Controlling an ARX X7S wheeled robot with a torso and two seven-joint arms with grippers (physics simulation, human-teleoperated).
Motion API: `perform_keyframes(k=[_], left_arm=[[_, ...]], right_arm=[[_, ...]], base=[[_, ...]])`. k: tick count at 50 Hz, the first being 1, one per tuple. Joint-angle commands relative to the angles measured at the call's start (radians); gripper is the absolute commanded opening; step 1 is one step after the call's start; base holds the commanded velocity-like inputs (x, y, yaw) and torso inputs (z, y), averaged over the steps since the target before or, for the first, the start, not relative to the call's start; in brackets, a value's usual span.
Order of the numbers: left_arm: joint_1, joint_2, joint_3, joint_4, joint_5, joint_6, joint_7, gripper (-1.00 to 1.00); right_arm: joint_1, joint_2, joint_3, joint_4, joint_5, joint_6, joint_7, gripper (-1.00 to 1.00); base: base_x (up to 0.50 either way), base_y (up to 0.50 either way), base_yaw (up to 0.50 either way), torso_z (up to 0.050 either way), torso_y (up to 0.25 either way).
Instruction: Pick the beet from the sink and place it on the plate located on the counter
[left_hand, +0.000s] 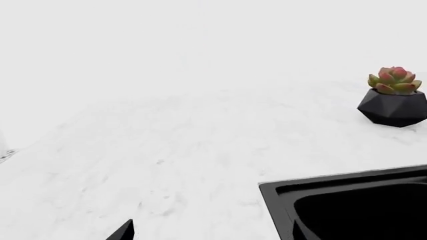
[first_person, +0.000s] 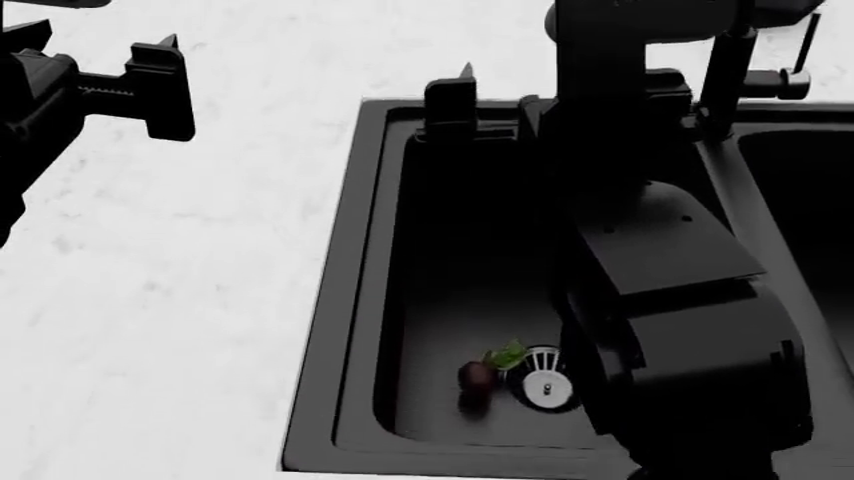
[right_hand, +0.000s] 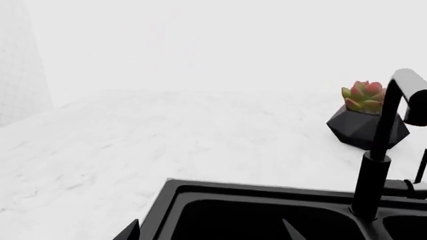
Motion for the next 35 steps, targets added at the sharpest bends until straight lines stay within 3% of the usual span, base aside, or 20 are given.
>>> perform_keyframes(k=[1,22,35], left_arm=[[0.004,-0.004,-0.001,0.005,-0.007,0.002,0.0,1.0],[0.017,-0.008,0.004,0.023,-0.021,0.008,0.004,1.0],[0.017,-0.008,-0.013,0.028,-0.034,-0.013,-0.015,1.0]], right_arm=[[-0.001,0.003,-0.005,-0.008,0.01,0.006,0.004,1.0],[-0.009,0.007,-0.014,-0.008,0.027,0.009,0.005,1.0],[-0.011,0.012,-0.017,-0.026,0.04,0.017,0.01,1.0]], base=[[0.5,0.0,0.0,0.0,0.0],[0.5,0.0,0.0,0.0,0.001],[0.0,0.0,0.0,0.0,-0.055]])
